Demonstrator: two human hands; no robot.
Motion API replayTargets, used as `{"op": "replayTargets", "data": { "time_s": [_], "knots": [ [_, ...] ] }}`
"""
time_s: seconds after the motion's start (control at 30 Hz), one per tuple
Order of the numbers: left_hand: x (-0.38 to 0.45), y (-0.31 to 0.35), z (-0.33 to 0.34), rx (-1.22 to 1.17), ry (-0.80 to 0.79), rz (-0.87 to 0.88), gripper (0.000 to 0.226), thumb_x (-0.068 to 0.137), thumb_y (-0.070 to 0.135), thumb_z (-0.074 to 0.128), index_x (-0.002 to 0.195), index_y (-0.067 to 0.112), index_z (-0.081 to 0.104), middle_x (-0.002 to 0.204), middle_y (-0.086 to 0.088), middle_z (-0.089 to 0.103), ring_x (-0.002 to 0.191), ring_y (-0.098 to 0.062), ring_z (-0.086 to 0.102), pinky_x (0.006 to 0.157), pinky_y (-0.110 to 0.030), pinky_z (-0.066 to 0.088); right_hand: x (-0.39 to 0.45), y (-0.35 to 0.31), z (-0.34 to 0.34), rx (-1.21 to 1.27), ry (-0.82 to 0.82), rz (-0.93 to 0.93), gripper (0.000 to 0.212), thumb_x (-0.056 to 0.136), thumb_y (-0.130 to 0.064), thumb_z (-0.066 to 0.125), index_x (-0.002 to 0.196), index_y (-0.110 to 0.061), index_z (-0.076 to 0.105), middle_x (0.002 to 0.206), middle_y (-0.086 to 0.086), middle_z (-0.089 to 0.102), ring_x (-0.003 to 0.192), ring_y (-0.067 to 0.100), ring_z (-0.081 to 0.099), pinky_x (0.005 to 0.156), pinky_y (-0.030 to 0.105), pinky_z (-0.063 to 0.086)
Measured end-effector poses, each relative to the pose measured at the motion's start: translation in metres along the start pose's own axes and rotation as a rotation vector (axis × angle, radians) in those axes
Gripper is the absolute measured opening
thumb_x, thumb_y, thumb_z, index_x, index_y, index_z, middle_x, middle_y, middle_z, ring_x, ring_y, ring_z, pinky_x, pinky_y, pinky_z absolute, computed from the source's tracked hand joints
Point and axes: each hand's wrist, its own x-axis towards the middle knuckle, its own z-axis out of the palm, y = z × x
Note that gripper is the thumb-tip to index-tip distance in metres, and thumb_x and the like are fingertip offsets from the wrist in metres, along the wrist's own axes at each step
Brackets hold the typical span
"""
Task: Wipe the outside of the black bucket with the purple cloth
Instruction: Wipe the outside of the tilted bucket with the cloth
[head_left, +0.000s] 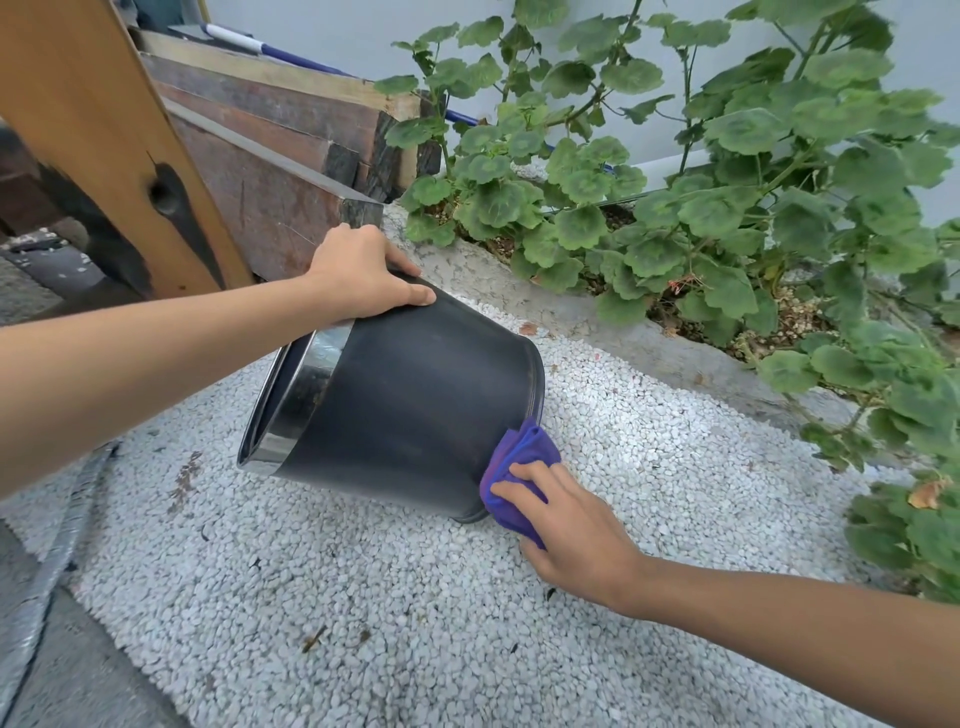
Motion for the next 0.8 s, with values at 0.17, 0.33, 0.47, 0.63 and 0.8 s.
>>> {"op": "replayTargets", "data": {
  "time_s": [0.17, 0.33, 0.47, 0.63, 0.8],
  "knots": [
    [-0.001, 0.004, 0.001, -0.007, 0.003, 0.005, 0.048, 0.071, 0.054, 0.082, 0.110, 0.026, 0.079, 0.118, 0.000, 0.074, 0.129, -0.028, 0.052, 0.107, -0.040, 0.045, -0.001, -0.003, 0.000, -0.030, -0.024, -0.069, 0.055, 0.084, -0.018, 0.066, 0.137, -0.025, 0.052, 0.134, -0.002, 0.052, 0.112, 0.022, 0.053, 0.075, 0.033, 0.054],
    [0.000, 0.007, 0.003, 0.010, -0.004, 0.024, 0.047, 0.074, 0.053, 0.081, 0.112, 0.025, 0.078, 0.120, -0.001, 0.073, 0.132, -0.030, 0.048, 0.114, -0.040, 0.037, -0.004, -0.009, 0.004, 0.032, -0.152, -0.108, 0.051, 0.089, -0.019, 0.061, 0.138, -0.027, 0.054, 0.135, -0.005, 0.052, 0.115, 0.022, 0.048, 0.089, 0.040, 0.053],
    [0.002, 0.005, 0.006, 0.004, -0.019, 0.003, 0.048, 0.073, 0.054, 0.081, 0.112, 0.027, 0.078, 0.118, -0.001, 0.073, 0.136, -0.033, 0.041, 0.110, -0.040, 0.039, -0.002, -0.013, 0.003, 0.088, -0.219, -0.119, 0.052, 0.088, -0.023, 0.064, 0.138, -0.031, 0.054, 0.134, -0.009, 0.056, 0.121, 0.019, 0.047, 0.093, 0.039, 0.052],
    [0.002, 0.006, 0.006, -0.016, -0.020, -0.017, 0.046, 0.072, 0.052, 0.082, 0.109, 0.026, 0.078, 0.116, -0.003, 0.073, 0.137, -0.032, 0.039, 0.110, -0.044, 0.042, -0.005, -0.021, -0.013, 0.155, -0.320, -0.159, 0.049, 0.082, -0.027, 0.062, 0.131, -0.033, 0.059, 0.123, -0.009, 0.064, 0.112, 0.017, 0.056, 0.089, 0.034, 0.051],
    [0.001, 0.016, 0.005, -0.125, -0.007, -0.067, 0.015, 0.073, 0.034, 0.079, 0.088, 0.029, 0.080, 0.111, -0.006, 0.074, 0.137, -0.032, 0.045, 0.112, -0.046, 0.041, -0.019, -0.023, -0.038, 0.327, -0.275, -0.061, 0.037, 0.077, -0.033, 0.053, 0.111, -0.033, 0.067, 0.094, -0.012, 0.068, 0.082, 0.008, 0.062, 0.072, 0.032, 0.055]
  ]
}}
